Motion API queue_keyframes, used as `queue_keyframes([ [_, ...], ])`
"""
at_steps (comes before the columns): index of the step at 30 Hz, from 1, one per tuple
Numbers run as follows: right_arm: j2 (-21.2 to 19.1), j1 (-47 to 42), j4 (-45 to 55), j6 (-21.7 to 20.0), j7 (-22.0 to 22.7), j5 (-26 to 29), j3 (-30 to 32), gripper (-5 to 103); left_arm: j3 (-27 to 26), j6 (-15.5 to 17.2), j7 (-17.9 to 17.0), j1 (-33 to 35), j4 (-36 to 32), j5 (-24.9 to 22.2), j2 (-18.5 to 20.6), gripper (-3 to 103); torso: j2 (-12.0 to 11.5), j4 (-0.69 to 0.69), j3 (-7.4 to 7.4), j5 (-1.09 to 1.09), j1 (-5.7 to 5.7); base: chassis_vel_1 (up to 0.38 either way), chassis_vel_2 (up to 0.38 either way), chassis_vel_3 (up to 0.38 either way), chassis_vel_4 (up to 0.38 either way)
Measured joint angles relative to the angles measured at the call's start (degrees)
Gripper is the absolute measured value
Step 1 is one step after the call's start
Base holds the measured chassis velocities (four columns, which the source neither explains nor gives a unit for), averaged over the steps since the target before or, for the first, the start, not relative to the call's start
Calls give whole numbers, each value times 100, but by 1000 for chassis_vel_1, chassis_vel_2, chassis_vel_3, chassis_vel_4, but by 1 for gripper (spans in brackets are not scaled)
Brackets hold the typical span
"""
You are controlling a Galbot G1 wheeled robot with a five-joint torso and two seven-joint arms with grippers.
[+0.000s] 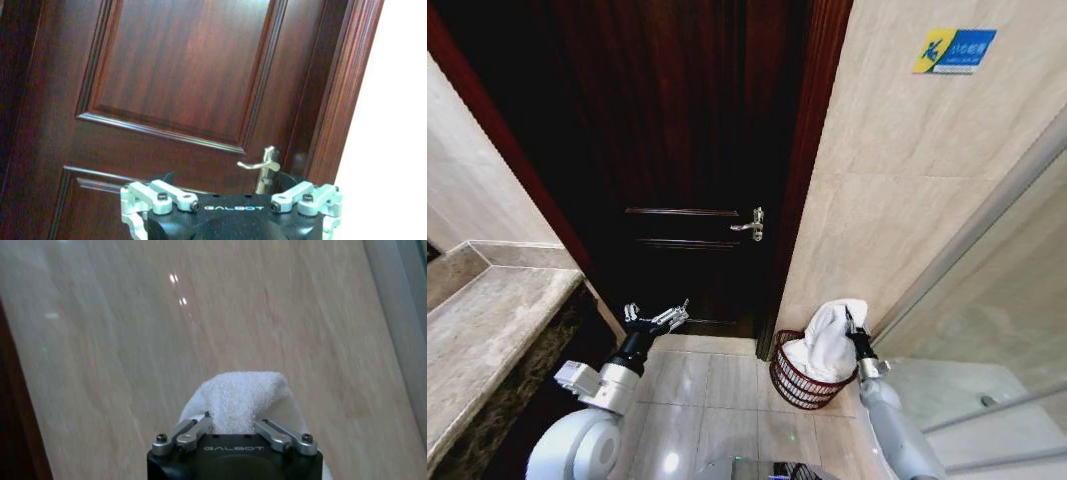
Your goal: Discard the used towel into the hamper.
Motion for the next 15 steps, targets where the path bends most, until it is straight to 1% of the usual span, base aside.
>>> queue_keyframes([
  [1, 108, 88, -217, 11, 74, -176, 24, 12, 0, 0, 0, 0, 0, 0, 0, 100, 0, -1, 0, -3, 0, 0, 0, 0, 0],
  [3, 262, 181, -440, 36, 123, -329, 58, 12, 0, 0, 0, 0, 0, 0, 0, 100, 0, 2, 0, 5, 0, 0, 0, 0, 0],
  [4, 262, 181, -440, 36, 123, -329, 58, 12, 0, 0, 0, 0, 0, 0, 0, 100, 0, 2, 0, 5, 0, 0, 0, 0, 0],
  [5, 333, 176, -449, 8, 170, -357, 69, 12, 0, 0, 0, 0, 0, 0, 0, 100, 0, 3, 0, 4, 0, 0, 0, 0, 0],
  [6, 360, 108, -386, -56, 234, -383, 65, 12, 0, 0, 0, 0, 0, 0, 0, 100, 0, 3, 0, -2, 0, 0, 0, 0, 0],
  [8, 360, 43, -351, -87, 245, -419, 58, 12, 0, 0, 0, 0, 0, 0, 0, 100, 0, 1, 0, -2, 0, 0, 0, 0, 0],
  [10, 289, -71, -406, -231, 212, -504, 31, 12, 0, 0, 0, 0, 0, 0, 0, 100, 0, -1, 0, 2, 0, 0, 0, 0, 0],
  [11, 246, -73, -493, -324, 196, -489, 28, 12, 0, 0, 0, 0, 0, 0, 0, 100, 0, -1, 0, 0, 0, 0, 0, 0, 0],
  [12, 246, -73, -493, -324, 196, -489, 28, 12, 0, 0, 0, 0, 0, 0, 0, 100, 0, -1, 0, 0, 0, 0, 0, 0, 0],
  [14, 168, -42, -671, -567, 216, -356, -24, 12, 0, 0, 0, 0, 0, 0, 0, 100, 0, -3, 0, 1, 0, 0, 0, 0, 0],
  [15, 168, -42, -671, -567, 216, -356, -24, 12, 0, 0, 0, 0, 0, 0, 0, 100, 0, -3, 0, 1, 0, 0, 0, 0, 0],
])
